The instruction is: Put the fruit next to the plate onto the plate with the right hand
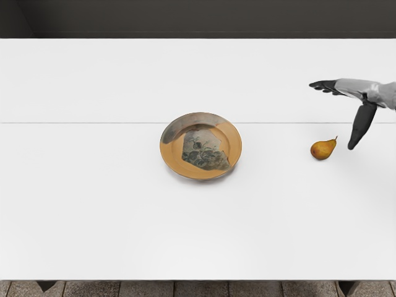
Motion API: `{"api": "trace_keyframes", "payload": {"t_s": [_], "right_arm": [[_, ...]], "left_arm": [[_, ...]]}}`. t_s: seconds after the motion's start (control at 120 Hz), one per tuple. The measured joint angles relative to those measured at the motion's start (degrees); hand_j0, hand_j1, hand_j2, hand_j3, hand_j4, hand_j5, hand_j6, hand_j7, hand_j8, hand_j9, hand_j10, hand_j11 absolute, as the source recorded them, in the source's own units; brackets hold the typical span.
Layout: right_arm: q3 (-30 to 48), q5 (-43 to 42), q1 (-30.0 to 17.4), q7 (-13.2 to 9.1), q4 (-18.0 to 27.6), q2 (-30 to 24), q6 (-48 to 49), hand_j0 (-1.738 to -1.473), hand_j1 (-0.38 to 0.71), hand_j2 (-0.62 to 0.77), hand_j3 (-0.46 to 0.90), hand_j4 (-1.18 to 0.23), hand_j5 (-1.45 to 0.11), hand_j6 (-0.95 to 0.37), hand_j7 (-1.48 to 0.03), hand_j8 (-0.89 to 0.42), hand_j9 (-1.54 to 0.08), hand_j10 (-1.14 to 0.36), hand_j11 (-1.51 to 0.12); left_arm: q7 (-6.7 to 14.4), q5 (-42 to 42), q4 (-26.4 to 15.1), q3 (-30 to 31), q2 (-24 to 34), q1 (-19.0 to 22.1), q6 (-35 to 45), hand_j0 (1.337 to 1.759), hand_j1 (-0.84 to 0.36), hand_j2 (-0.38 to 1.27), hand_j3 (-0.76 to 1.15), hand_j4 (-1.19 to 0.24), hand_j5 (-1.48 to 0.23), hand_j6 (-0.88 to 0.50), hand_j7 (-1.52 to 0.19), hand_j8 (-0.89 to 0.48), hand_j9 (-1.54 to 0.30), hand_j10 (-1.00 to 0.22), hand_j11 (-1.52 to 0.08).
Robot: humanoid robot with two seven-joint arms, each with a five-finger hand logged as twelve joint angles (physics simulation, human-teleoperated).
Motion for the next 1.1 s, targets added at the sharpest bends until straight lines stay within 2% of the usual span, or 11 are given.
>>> {"api": "trace_keyframes", "payload": {"t_s": [0.183,0.383,0.617,0.867,1.1], "right_arm": [[-0.6,-5.7,-2.6,0.0,0.2,1.7,-5.1,-1.658,-0.25,-0.01,0.0,-0.09,-0.11,-0.1,-0.11,-0.09,-0.11,-0.09,-0.11],[-5.0,-9.6,-3.4,0.2,0.2,3.5,-11.5,-1.658,-0.15,-0.03,0.0,-0.17,-0.22,-0.18,-0.22,-0.17,-0.22,-0.17,-0.22],[-8.7,-11.4,-5.0,2.7,0.1,3.9,-17.6,-1.658,-0.09,-0.04,0.0,-0.23,-0.28,-0.23,-0.28,-0.23,-0.28,-0.22,-0.28],[-9.3,-12.8,-8.1,7.1,-0.1,3.8,-21.9,-1.658,-0.05,-0.05,0.0,-0.26,-0.33,-0.26,-0.33,-0.26,-0.33,-0.26,-0.33],[-10.2,-13.3,-8.9,8.9,-0.2,3.6,-22.4,-1.658,0.03,-0.06,0.0,-0.33,-0.42,-0.33,-0.42,-0.33,-0.42,-0.33,-0.42]], "left_arm": [[0.0,0.0,0.0,0.0,0.0,0.0,0.0,1.658,0.32,0.0,0.0,-0.02,-0.03,-0.02,-0.03,-0.02,-0.03,-0.02,-0.03],[0.0,0.0,0.0,0.0,0.0,0.0,0.0,1.658,0.32,0.0,0.0,-0.02,-0.03,-0.02,-0.03,-0.02,-0.03,-0.02,-0.03],[0.0,0.0,0.0,0.0,0.0,0.0,0.0,1.658,0.32,0.0,0.0,-0.02,-0.03,-0.02,-0.03,-0.02,-0.03,-0.02,-0.03],[0.0,0.0,0.0,0.0,0.0,0.0,0.0,1.658,0.32,0.0,0.0,-0.02,-0.03,-0.02,-0.03,-0.02,-0.03,-0.02,-0.03],[0.0,0.0,0.0,0.0,0.0,0.0,0.0,1.658,0.32,0.0,0.0,-0.02,-0.03,-0.02,-0.03,-0.02,-0.03,-0.02,-0.03]]}}
